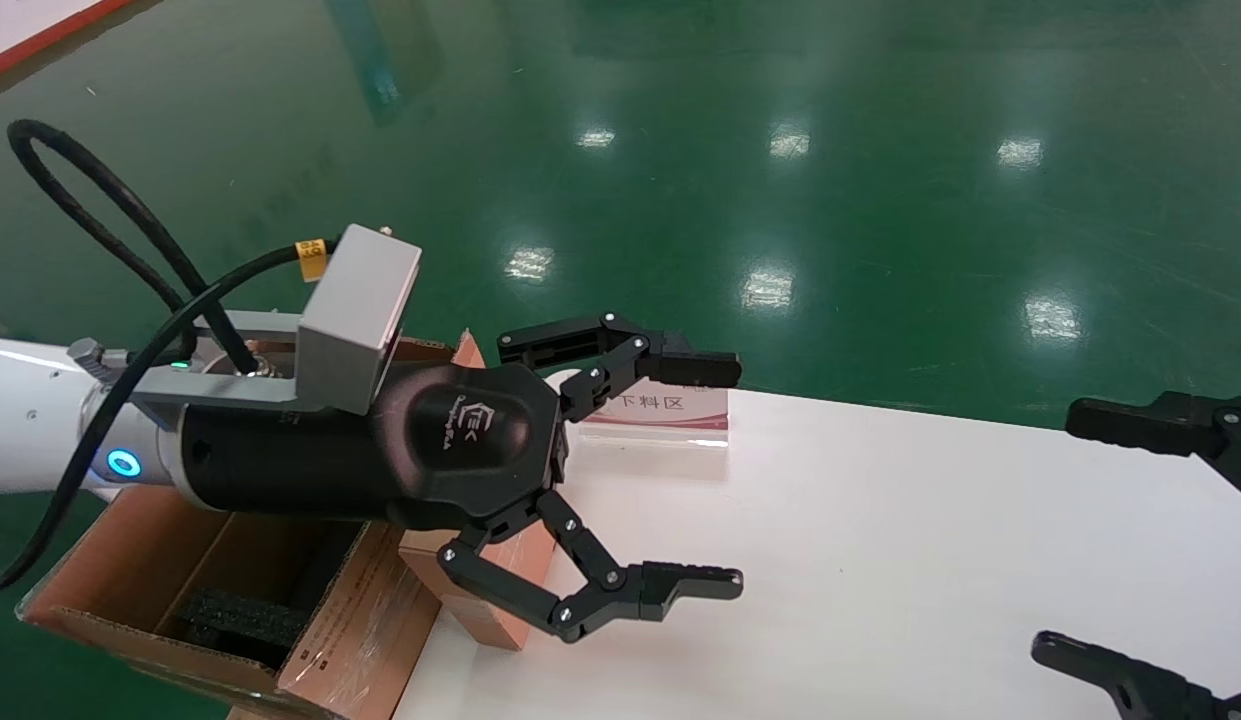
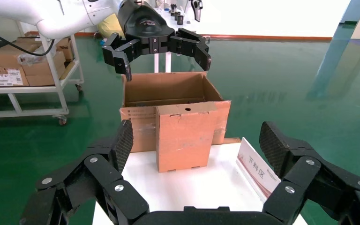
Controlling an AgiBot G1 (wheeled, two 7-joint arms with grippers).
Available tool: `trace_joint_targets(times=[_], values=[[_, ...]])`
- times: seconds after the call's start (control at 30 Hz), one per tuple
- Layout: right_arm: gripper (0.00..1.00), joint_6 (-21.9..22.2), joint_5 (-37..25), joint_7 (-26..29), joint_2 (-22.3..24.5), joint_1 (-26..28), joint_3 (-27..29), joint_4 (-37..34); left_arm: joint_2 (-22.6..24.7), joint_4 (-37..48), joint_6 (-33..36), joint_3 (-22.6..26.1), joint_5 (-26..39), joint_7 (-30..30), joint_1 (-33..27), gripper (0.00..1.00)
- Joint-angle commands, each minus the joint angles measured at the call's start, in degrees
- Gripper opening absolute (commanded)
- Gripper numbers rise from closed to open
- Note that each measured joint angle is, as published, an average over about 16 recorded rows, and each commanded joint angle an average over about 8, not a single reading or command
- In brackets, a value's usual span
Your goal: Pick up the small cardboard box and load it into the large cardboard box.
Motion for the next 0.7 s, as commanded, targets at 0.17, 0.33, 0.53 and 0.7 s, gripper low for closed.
trace_joint_targets(times=[0.17, 0.33, 0.53, 0.7], values=[[1.00, 0.0, 0.0, 0.0, 0.0, 0.0, 0.0, 0.0, 0.0, 0.0, 0.0, 0.0, 0.0, 0.0, 0.0, 1.00], [1.00, 0.0, 0.0, 0.0, 0.0, 0.0, 0.0, 0.0, 0.0, 0.0, 0.0, 0.0, 0.0, 0.0, 0.0, 1.00], [1.00, 0.0, 0.0, 0.0, 0.0, 0.0, 0.0, 0.0, -0.1, 0.0, -0.1, 0.1, 0.2, -0.2, 0.0, 1.00], [1.00, 0.0, 0.0, 0.0, 0.0, 0.0, 0.0, 0.0, -0.8, -0.9, -0.8, 0.8, 2.2, -1.4, -0.6, 1.00]])
